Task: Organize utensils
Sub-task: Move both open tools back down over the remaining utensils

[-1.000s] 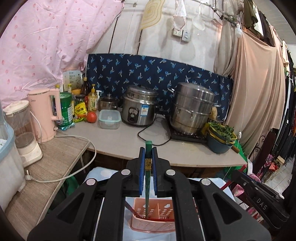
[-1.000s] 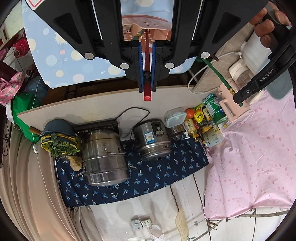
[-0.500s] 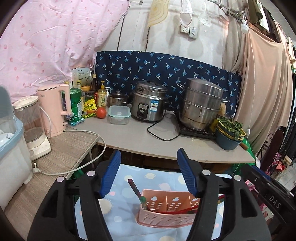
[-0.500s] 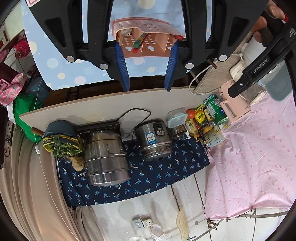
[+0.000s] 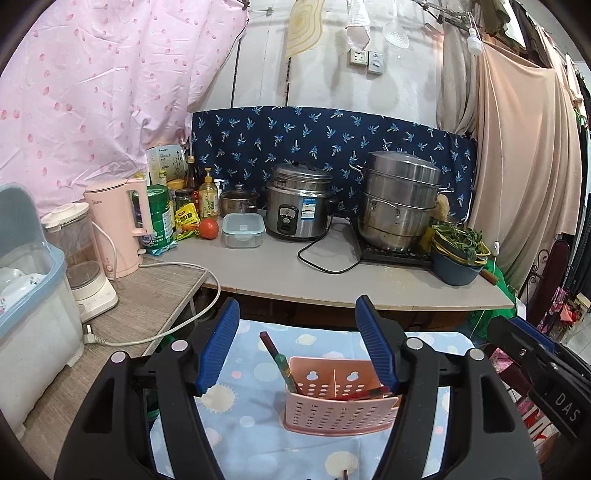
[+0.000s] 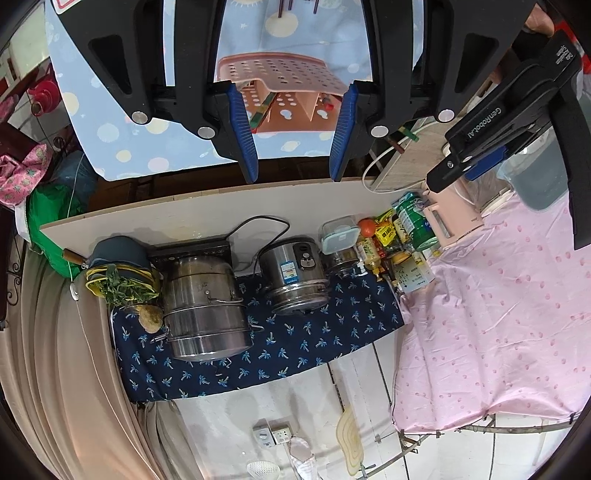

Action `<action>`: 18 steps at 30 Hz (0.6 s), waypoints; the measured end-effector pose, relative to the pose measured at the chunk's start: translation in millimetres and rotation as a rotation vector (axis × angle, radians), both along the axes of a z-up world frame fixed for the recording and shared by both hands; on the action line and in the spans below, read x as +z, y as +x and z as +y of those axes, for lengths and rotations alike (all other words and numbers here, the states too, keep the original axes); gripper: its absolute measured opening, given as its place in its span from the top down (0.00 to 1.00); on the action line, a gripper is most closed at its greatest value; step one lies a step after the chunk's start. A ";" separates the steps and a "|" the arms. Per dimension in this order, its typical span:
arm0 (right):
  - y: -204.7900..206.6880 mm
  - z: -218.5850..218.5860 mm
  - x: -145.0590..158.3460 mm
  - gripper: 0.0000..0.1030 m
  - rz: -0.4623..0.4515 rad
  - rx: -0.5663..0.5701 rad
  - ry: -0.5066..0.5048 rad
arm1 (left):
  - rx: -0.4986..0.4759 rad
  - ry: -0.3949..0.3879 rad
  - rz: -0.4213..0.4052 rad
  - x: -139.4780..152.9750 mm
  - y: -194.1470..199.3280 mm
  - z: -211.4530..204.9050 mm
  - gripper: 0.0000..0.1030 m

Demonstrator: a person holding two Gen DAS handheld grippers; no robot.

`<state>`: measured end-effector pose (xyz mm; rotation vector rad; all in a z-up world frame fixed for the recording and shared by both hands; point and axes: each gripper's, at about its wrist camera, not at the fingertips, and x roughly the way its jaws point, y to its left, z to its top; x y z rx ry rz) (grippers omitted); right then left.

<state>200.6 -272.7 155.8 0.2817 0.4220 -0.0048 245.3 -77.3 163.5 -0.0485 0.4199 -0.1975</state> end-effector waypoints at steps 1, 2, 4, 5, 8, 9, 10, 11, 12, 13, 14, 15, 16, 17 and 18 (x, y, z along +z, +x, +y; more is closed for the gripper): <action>-3.3 0.9 -0.3 0.62 0.001 0.001 0.000 | 0.000 0.000 0.001 0.3 -2.0 0.4 0.40; -6.2 1.3 -0.7 0.62 0.003 0.002 0.001 | 0.000 -0.001 0.001 0.5 -4.5 1.6 0.40; -12.4 2.6 -3.0 0.62 0.009 0.002 0.002 | 0.002 0.001 0.002 0.9 -9.0 4.2 0.40; -15.6 3.1 -4.3 0.62 0.014 0.001 0.001 | 0.002 0.002 0.003 0.5 -11.6 5.7 0.39; -25.9 4.7 -10.1 0.62 0.027 -0.001 -0.001 | 0.000 0.006 0.010 -3.2 -20.1 10.3 0.38; -29.5 5.1 -12.8 0.62 0.033 0.001 0.001 | -0.001 0.009 0.015 -5.5 -24.0 12.3 0.37; -33.8 5.7 -16.5 0.62 0.043 0.004 0.003 | 0.000 0.013 0.020 -8.0 -26.9 13.6 0.36; -38.3 6.0 -20.5 0.62 0.051 0.005 0.005 | -0.003 0.016 0.028 -11.5 -30.6 15.2 0.36; -42.9 5.9 -24.7 0.62 0.060 0.007 0.008 | -0.005 0.021 0.038 -15.2 -34.1 16.7 0.35; -47.4 6.3 -29.4 0.62 0.071 0.010 0.011 | -0.004 0.023 0.047 -18.6 -37.8 17.8 0.35; -52.6 7.1 -35.1 0.62 0.084 0.011 0.011 | -0.007 0.024 0.058 -22.9 -41.6 19.5 0.35; -58.4 8.4 -41.0 0.62 0.096 0.011 0.008 | -0.008 0.027 0.073 -28.8 -45.7 21.6 0.35; -63.4 9.5 -46.8 0.62 0.109 0.014 0.005 | -0.007 0.031 0.085 -33.5 -48.4 23.1 0.35; -67.6 10.5 -52.0 0.62 0.120 0.016 0.001 | -0.012 0.034 0.100 -40.0 -52.1 24.7 0.35; -72.7 11.0 -58.1 0.62 0.135 0.012 -0.004 | -0.012 0.041 0.118 -46.7 -55.4 25.8 0.35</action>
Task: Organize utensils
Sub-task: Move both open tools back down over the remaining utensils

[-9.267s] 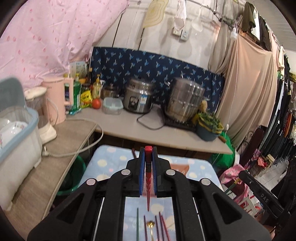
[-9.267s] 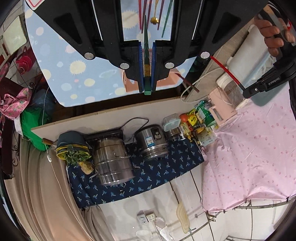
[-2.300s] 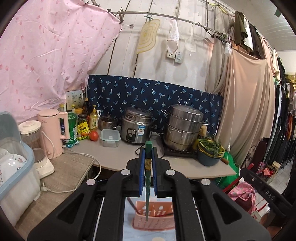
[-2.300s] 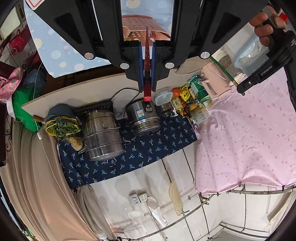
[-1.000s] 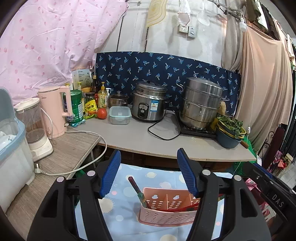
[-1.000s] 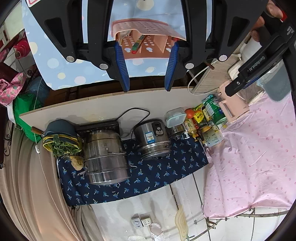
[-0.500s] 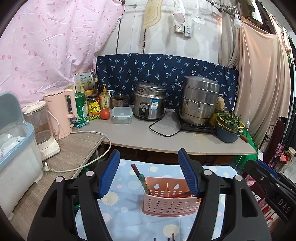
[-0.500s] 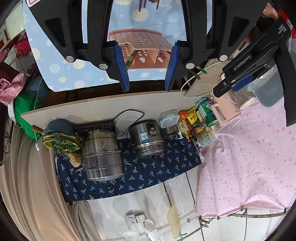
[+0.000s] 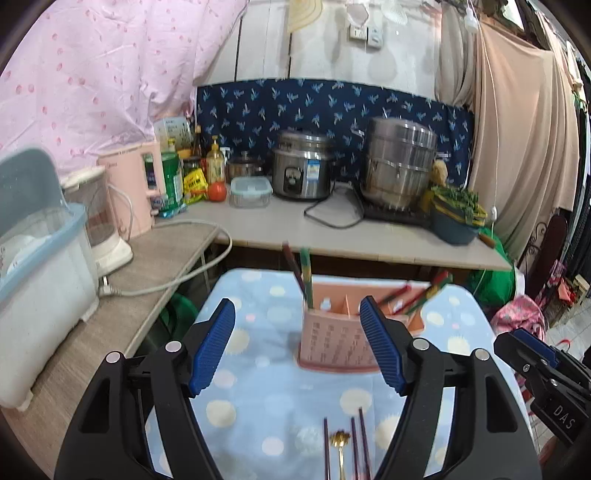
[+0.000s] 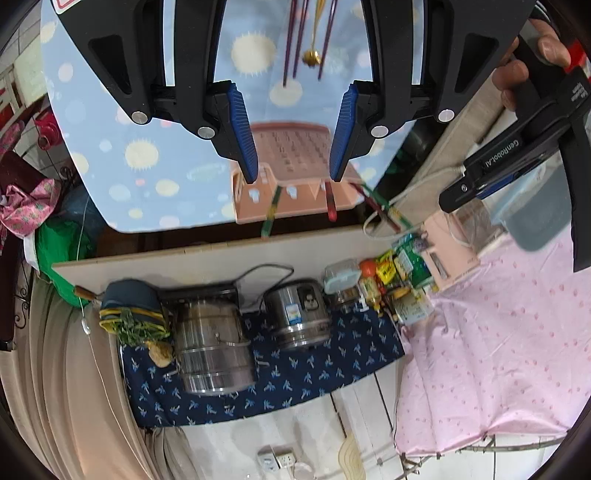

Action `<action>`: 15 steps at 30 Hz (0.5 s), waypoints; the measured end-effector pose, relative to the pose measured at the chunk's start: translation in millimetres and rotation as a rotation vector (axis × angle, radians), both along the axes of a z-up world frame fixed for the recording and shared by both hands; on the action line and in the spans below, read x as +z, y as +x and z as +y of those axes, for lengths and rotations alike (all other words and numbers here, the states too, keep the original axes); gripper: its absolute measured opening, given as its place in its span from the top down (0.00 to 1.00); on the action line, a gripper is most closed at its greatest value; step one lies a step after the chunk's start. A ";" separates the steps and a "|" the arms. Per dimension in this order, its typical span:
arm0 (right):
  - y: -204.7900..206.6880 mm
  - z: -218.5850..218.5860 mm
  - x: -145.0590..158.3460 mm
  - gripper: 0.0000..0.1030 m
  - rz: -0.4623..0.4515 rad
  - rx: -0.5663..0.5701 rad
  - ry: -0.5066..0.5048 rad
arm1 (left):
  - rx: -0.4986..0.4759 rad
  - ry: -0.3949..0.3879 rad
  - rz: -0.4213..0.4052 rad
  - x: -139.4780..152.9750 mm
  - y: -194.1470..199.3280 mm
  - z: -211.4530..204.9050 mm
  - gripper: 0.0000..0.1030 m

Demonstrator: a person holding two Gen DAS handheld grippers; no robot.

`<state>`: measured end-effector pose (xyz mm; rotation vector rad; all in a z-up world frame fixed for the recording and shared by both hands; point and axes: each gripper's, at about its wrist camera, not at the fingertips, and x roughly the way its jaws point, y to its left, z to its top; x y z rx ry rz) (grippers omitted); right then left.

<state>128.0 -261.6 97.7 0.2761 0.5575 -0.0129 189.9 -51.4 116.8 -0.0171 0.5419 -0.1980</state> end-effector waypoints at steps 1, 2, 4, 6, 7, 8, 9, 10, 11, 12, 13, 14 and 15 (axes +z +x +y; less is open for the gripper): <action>-4.0 0.1 -5.2 0.62 0.013 -0.004 -0.002 | 0.000 0.005 0.014 -5.9 -3.0 1.6 0.35; -8.8 -0.1 -10.5 0.62 0.024 -0.004 0.001 | -0.004 0.010 0.031 -12.7 -6.2 2.7 0.35; -18.9 -1.2 -22.2 0.62 0.051 -0.009 0.013 | -0.010 0.026 0.062 -27.9 -14.3 4.7 0.35; -28.0 -1.0 -34.3 0.62 0.077 -0.011 0.017 | -0.013 0.037 0.092 -42.2 -21.6 6.3 0.35; -31.6 -0.6 -39.9 0.62 0.090 -0.013 0.012 | -0.018 0.041 0.112 -50.4 -25.2 7.9 0.35; -37.2 0.9 -47.4 0.62 0.107 -0.016 0.003 | -0.020 0.042 0.129 -57.1 -28.6 9.0 0.35; -41.5 2.0 -53.8 0.62 0.122 -0.016 0.002 | -0.024 0.042 0.149 -65.6 -33.2 10.9 0.35; -46.4 3.5 -60.8 0.62 0.138 -0.011 0.007 | -0.026 0.044 0.163 -71.9 -35.6 11.9 0.35; -51.0 5.5 -67.7 0.62 0.153 -0.009 0.004 | -0.025 0.049 0.184 -80.5 -39.6 13.4 0.35; -55.1 7.3 -74.1 0.62 0.166 -0.010 -0.002 | -0.027 0.050 0.200 -87.9 -43.2 15.0 0.35; -59.6 10.2 -81.2 0.62 0.182 -0.009 -0.010 | -0.025 0.051 0.216 -95.0 -46.4 14.7 0.35; -62.7 12.7 -86.8 0.62 0.195 -0.006 -0.017 | -0.025 0.051 0.235 -101.9 -49.3 16.1 0.35; -66.6 15.4 -93.0 0.62 0.209 -0.005 -0.022 | -0.028 0.051 0.254 -108.7 -51.7 16.8 0.35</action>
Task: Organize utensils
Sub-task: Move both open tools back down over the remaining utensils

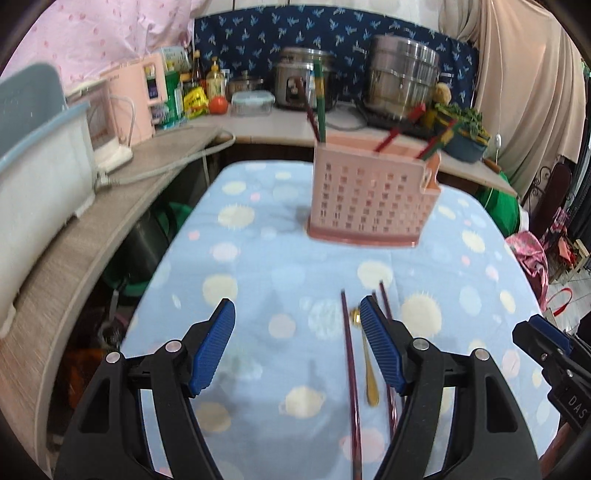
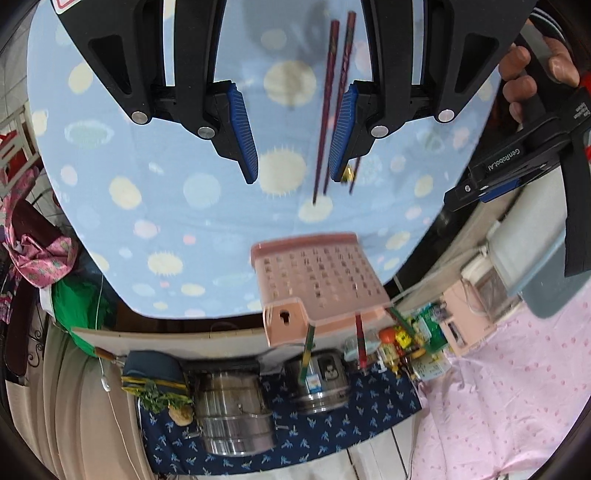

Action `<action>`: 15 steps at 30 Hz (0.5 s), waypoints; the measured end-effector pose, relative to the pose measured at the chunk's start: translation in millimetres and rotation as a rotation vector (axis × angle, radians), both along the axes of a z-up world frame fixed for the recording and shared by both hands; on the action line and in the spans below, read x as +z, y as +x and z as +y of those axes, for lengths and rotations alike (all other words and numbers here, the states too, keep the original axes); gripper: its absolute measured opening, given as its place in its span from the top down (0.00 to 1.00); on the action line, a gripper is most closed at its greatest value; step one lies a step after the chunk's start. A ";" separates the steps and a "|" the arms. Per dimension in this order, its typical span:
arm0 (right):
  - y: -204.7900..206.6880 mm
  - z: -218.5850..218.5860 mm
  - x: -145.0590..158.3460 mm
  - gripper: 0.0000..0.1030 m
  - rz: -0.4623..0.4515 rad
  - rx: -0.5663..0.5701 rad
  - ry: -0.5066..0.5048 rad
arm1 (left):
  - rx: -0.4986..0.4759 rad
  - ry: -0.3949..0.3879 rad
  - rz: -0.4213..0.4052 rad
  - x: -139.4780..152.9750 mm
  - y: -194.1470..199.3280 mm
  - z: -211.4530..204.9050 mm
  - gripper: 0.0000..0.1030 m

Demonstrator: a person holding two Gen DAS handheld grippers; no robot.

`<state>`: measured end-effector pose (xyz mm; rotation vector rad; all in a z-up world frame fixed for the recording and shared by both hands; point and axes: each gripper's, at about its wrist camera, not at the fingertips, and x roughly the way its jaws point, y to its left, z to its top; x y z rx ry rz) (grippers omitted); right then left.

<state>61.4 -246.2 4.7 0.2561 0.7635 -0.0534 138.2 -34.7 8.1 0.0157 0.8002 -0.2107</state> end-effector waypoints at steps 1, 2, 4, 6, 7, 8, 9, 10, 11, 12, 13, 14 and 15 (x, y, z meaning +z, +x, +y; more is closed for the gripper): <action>-4.0 2.7 -7.1 0.62 0.016 0.003 -0.002 | 0.000 0.004 0.020 -7.9 -3.6 1.0 0.35; -7.3 5.0 -13.7 0.62 0.030 0.008 -0.001 | 0.000 0.010 0.035 -14.8 -6.7 1.8 0.35; -14.6 8.4 -28.8 0.62 0.060 0.016 0.007 | -0.004 0.016 0.064 -28.2 -13.3 2.4 0.35; -19.5 11.7 -41.7 0.62 0.090 0.026 0.015 | -0.012 0.022 0.090 -39.3 -19.0 2.2 0.35; -22.2 13.7 -48.1 0.62 0.103 0.030 0.017 | -0.018 0.028 0.100 -45.8 -22.7 1.4 0.35; -24.4 16.8 -54.7 0.62 0.119 0.037 0.014 | -0.021 0.036 0.109 -51.0 -26.2 1.0 0.35; -26.1 19.4 -59.7 0.62 0.132 0.043 0.011 | -0.027 0.040 0.119 -55.9 -30.2 0.4 0.35; -28.0 22.1 -64.5 0.62 0.142 0.050 0.010 | -0.032 0.042 0.128 -59.1 -32.7 -0.1 0.35; -29.6 24.5 -67.6 0.62 0.147 0.057 0.010 | -0.035 0.043 0.138 -62.8 -35.9 -0.6 0.35; -31.5 27.4 -70.8 0.62 0.152 0.063 0.008 | -0.038 0.044 0.147 -66.0 -38.3 -0.5 0.35; -32.2 29.7 -73.2 0.62 0.156 0.067 0.003 | -0.041 0.045 0.158 -70.3 -41.2 -0.7 0.35; -32.6 33.1 -75.3 0.62 0.161 0.074 -0.004 | -0.043 0.046 0.166 -73.4 -43.4 -0.7 0.35; -32.9 35.9 -77.7 0.62 0.167 0.081 -0.007 | -0.044 0.047 0.173 -75.9 -45.1 -0.6 0.35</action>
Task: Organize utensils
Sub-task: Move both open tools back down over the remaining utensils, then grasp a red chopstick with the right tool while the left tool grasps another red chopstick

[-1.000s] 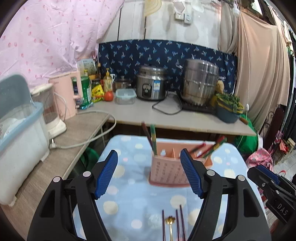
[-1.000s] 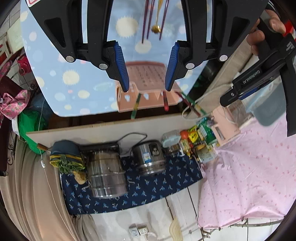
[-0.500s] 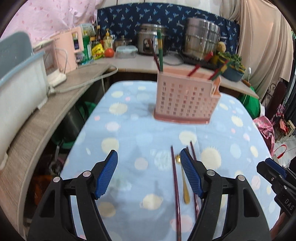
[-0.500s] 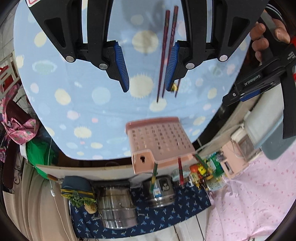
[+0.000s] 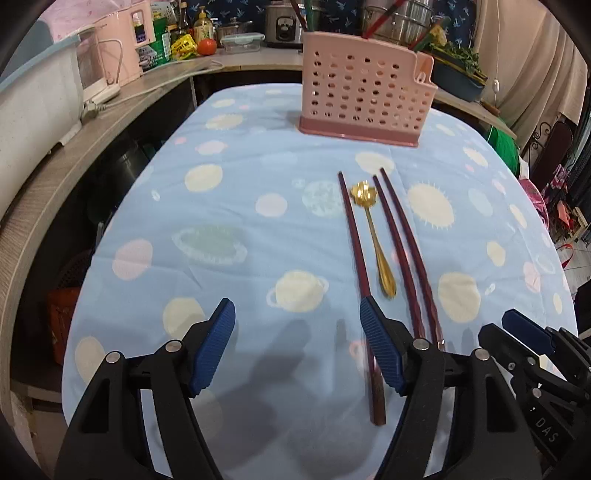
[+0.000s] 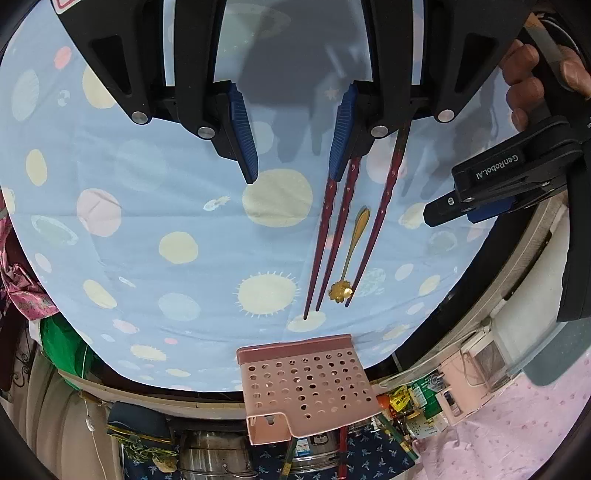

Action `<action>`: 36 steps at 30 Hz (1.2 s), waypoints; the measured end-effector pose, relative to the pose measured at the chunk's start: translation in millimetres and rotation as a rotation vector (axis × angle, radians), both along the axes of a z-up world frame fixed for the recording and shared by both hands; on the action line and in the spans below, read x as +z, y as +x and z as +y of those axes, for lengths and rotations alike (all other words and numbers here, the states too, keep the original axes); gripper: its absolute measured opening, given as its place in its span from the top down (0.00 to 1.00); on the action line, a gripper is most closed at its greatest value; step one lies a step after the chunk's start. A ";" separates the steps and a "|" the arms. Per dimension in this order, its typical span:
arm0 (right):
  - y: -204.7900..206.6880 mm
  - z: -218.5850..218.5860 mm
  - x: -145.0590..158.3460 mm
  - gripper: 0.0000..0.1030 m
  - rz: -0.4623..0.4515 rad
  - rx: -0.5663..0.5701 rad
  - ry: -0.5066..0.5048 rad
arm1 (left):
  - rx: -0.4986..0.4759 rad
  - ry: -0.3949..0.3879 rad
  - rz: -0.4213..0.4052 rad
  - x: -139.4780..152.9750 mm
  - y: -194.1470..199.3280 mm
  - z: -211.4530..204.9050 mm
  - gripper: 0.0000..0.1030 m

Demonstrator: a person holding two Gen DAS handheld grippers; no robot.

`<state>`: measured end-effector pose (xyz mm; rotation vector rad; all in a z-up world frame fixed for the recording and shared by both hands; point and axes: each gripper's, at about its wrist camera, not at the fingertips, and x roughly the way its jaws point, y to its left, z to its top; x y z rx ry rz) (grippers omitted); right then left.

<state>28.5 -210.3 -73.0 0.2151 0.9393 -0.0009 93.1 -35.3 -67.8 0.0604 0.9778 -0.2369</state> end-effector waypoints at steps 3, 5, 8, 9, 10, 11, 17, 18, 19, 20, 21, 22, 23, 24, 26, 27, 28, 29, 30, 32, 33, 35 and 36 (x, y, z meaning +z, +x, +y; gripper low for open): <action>0.5 6.8 -5.2 0.63 0.015 0.021 0.000 | -0.007 0.002 0.020 -6.8 -4.7 0.5 0.35; 0.1 10.7 -8.7 0.66 0.025 0.035 0.001 | -0.011 -0.001 0.026 -9.4 -7.2 1.3 0.35; 0.5 16.4 -12.0 0.71 0.033 0.053 0.000 | -0.014 -0.003 0.031 -10.1 -9.0 2.0 0.35; 0.8 17.9 -13.0 0.72 0.035 0.059 0.000 | -0.015 -0.005 0.033 -10.4 -10.0 2.5 0.35; 1.1 19.3 -14.2 0.75 0.038 0.063 -0.002 | -0.016 -0.004 0.034 -10.7 -10.3 2.0 0.35; 1.7 20.1 -15.0 0.77 0.041 0.065 -0.003 | -0.016 -0.003 0.035 -11.1 -10.9 2.1 0.35; 2.0 23.0 -17.6 0.81 0.045 0.078 -0.017 | -0.027 -0.007 0.049 -13.3 -14.7 2.7 0.35; 2.2 23.2 -17.8 0.81 0.043 0.079 -0.021 | -0.031 -0.008 0.051 -13.7 -15.6 2.7 0.35; 2.6 23.4 -17.9 0.81 0.043 0.081 -0.022 | -0.033 -0.007 0.053 -14.1 -16.7 2.5 0.35; 2.9 23.5 -18.0 0.81 0.043 0.082 -0.021 | -0.035 -0.007 0.054 -14.3 -17.4 1.9 0.35; 3.1 23.8 -18.1 0.81 0.043 0.083 -0.020 | -0.038 -0.006 0.054 -14.4 -18.5 1.3 0.35; 3.4 24.4 -18.4 0.81 0.044 0.084 -0.020 | -0.039 -0.005 0.053 -14.3 -18.9 1.1 0.35; 3.5 24.6 -18.9 0.81 0.046 0.086 -0.019 | -0.040 -0.005 0.052 -14.1 -19.5 0.9 0.35; 3.3 25.2 -19.6 0.81 0.047 0.088 -0.017 | -0.042 -0.005 0.053 -14.1 -20.0 0.6 0.35; 3.6 26.7 -21.7 0.82 0.053 0.089 -0.021 | -0.044 -0.005 0.054 -14.5 -20.4 0.5 0.35; 3.1 27.3 -21.7 0.83 0.049 0.090 -0.030 | -0.045 -0.005 0.055 -14.6 -20.9 0.4 0.35; 2.7 27.4 -21.9 0.84 0.048 0.089 -0.033 | -0.046 -0.006 0.056 -14.6 -21.1 0.0 0.35; 2.8 26.5 -22.0 0.86 0.048 0.086 -0.034 | -0.047 -0.006 0.057 -14.7 -21.7 -0.3 0.35; 3.3 25.2 -22.3 0.88 0.050 0.081 -0.036 | -0.049 -0.006 0.058 -15.0 -22.1 -0.8 0.35; 3.0 20.6 -22.9 0.93 0.049 0.068 -0.021 | -0.056 -0.009 0.062 -15.6 -23.5 -2.0 0.35; 2.7 18.9 -23.1 0.93 0.048 0.060 -0.018 | -0.061 -0.011 0.065 -15.8 -24.6 -3.0 0.35; 2.0 16.5 -23.1 0.93 0.047 0.052 -0.018 | -0.072 -0.011 0.066 -15.9 -26.9 -5.6 0.35; 1.5 15.5 -23.0 0.93 0.047 0.049 -0.017 | -0.079 -0.011 0.065 -15.9 -28.3 -7.2 0.35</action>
